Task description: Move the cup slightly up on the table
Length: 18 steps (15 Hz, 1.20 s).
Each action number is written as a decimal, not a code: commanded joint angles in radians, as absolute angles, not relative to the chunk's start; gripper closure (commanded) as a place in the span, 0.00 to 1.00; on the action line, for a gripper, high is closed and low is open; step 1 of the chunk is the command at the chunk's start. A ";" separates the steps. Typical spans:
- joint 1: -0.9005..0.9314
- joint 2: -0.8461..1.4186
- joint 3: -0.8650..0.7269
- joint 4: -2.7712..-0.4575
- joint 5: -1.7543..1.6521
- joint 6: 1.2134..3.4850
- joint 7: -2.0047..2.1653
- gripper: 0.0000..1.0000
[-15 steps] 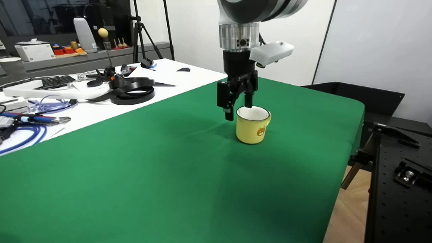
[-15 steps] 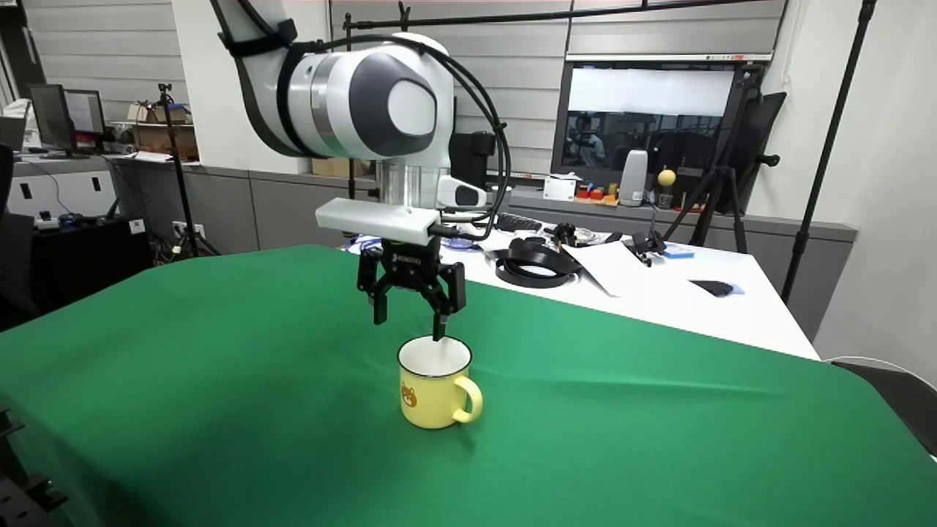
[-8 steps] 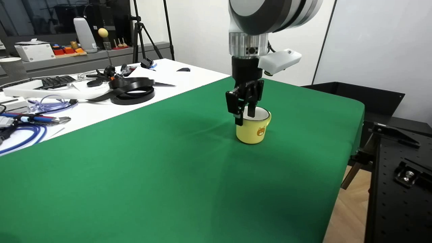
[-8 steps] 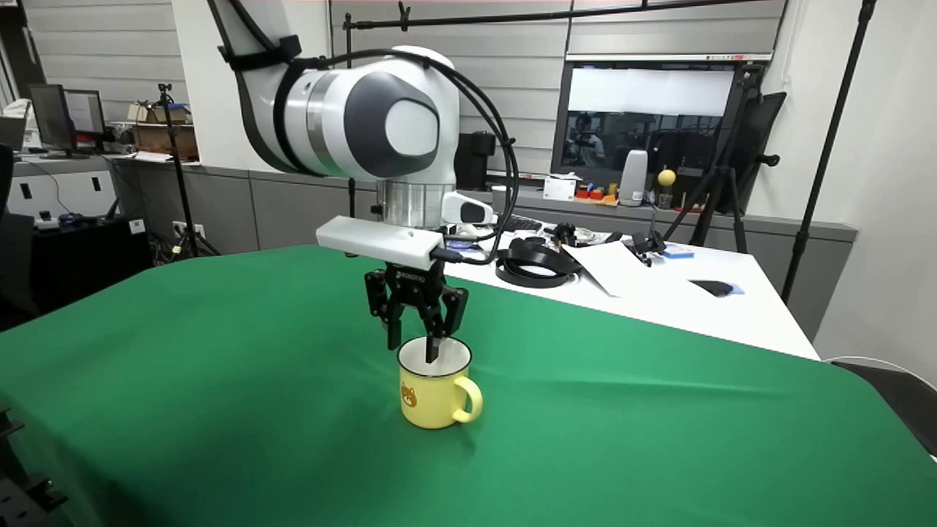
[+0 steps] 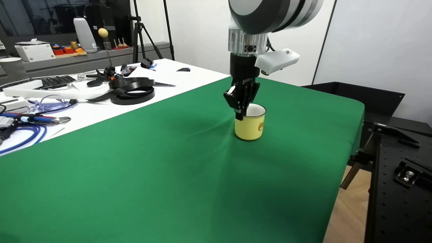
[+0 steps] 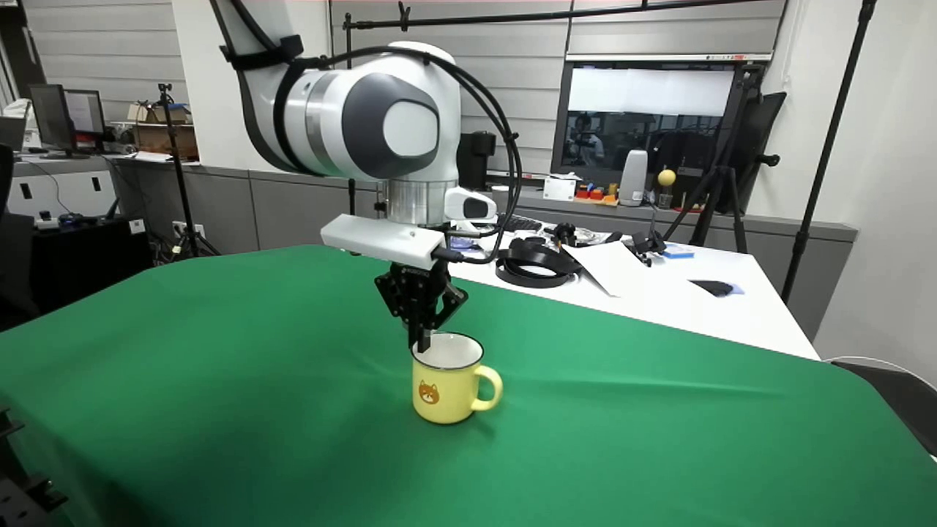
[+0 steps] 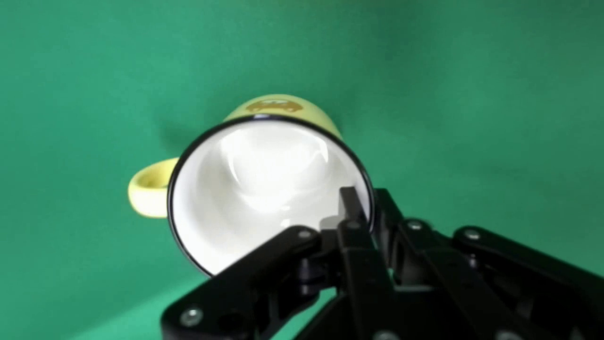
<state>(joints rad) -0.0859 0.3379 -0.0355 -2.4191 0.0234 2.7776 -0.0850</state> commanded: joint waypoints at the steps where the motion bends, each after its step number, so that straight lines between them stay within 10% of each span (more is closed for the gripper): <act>1: -0.082 0.352 -0.038 -2.398 0.019 2.777 -0.073 0.97; 17: 0.081 0.429 -0.040 -2.224 -0.088 2.724 0.009 0.98; 18: 0.085 0.436 -0.040 -2.212 -0.093 2.712 0.010 0.68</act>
